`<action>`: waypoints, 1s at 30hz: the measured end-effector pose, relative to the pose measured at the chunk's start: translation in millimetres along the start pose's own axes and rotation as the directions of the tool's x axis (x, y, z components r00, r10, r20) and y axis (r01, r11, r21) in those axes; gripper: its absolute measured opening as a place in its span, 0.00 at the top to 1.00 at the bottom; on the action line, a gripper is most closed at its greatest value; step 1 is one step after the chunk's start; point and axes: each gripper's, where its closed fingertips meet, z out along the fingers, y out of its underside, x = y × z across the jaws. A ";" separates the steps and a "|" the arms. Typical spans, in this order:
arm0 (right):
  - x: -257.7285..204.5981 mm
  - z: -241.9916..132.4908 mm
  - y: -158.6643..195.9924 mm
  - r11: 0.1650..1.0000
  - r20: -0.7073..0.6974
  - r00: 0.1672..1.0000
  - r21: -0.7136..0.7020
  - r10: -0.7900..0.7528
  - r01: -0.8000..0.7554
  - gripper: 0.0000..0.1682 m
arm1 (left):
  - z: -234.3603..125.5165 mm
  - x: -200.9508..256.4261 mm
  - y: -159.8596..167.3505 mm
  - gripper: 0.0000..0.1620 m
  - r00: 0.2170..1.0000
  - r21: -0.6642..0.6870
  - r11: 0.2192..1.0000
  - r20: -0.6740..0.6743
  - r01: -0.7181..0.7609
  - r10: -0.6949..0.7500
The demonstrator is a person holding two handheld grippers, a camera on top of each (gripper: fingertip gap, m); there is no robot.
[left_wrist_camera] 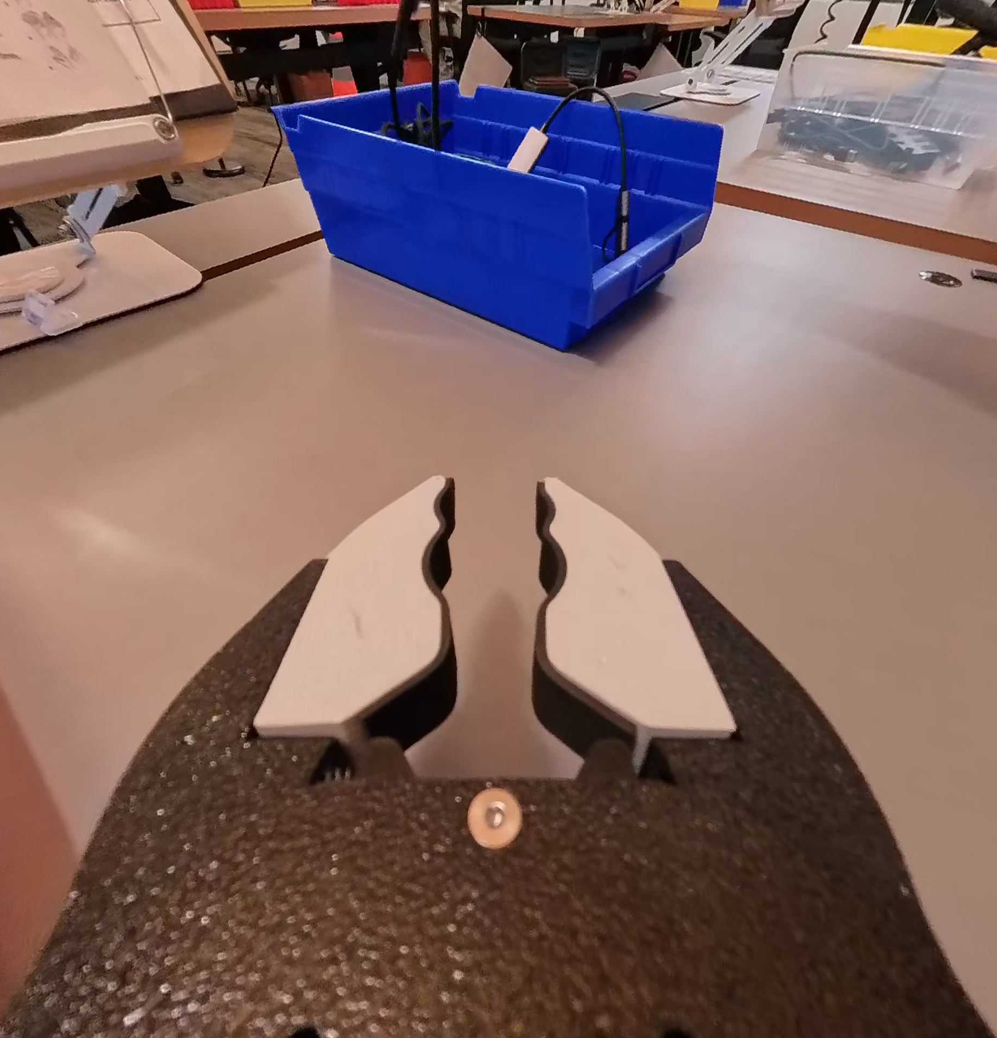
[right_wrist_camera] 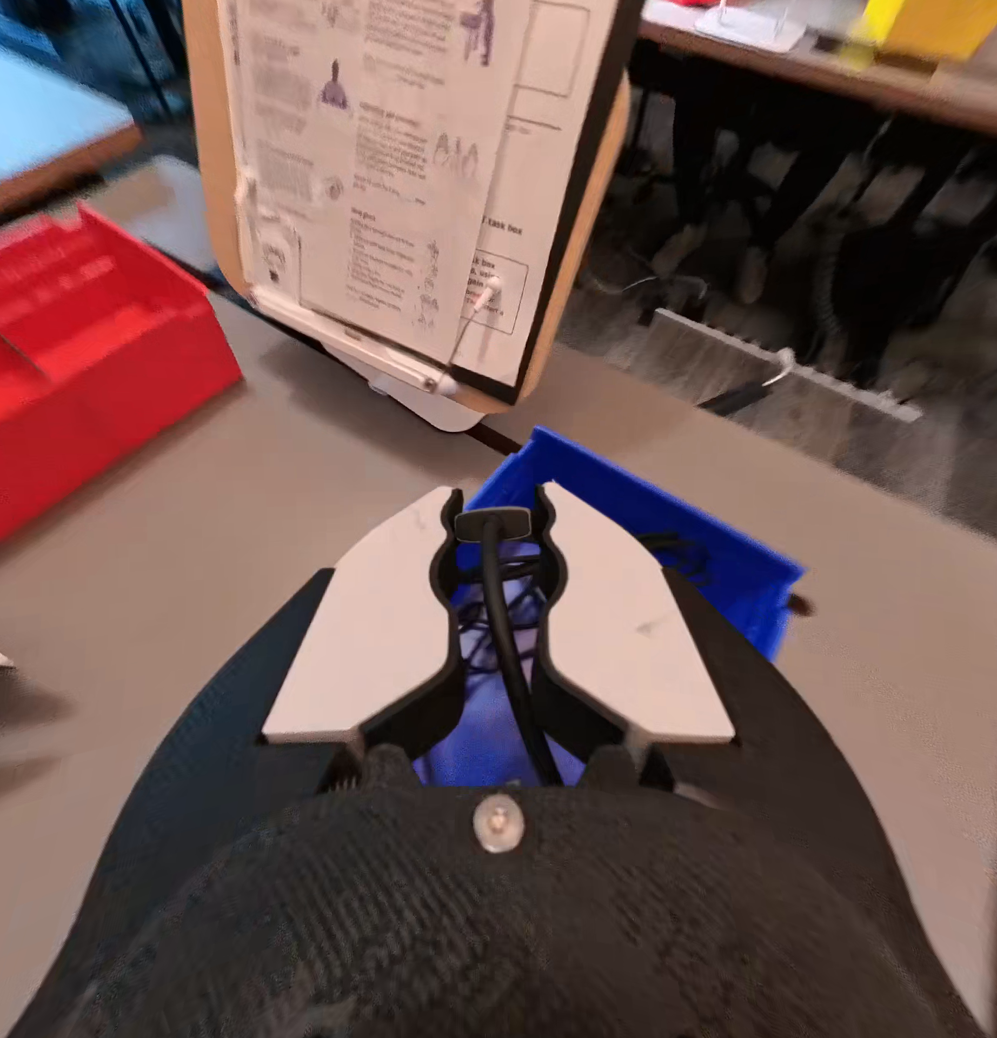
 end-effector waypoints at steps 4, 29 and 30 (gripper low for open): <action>12.3 2.3 17.7 0.953 0.129 0.952 0.086 0.279 -0.291 0.85 | -3.3 -2.8 -3.3 0.84 0.999 0.030 0.999 -0.009 0.037 -0.037; 9.8 -83.9 157.7 0.995 -0.117 0.990 -0.039 0.081 -0.087 0.53 | 1.8 3.5 2.0 0.83 1.000 -0.021 0.999 -0.002 -0.028 0.028; 6.1 -93.5 161.1 0.996 -0.155 0.984 0.009 0.088 -0.087 0.54 | 3.0 2.5 2.0 0.82 0.999 -0.024 0.999 0.018 -0.026 0.026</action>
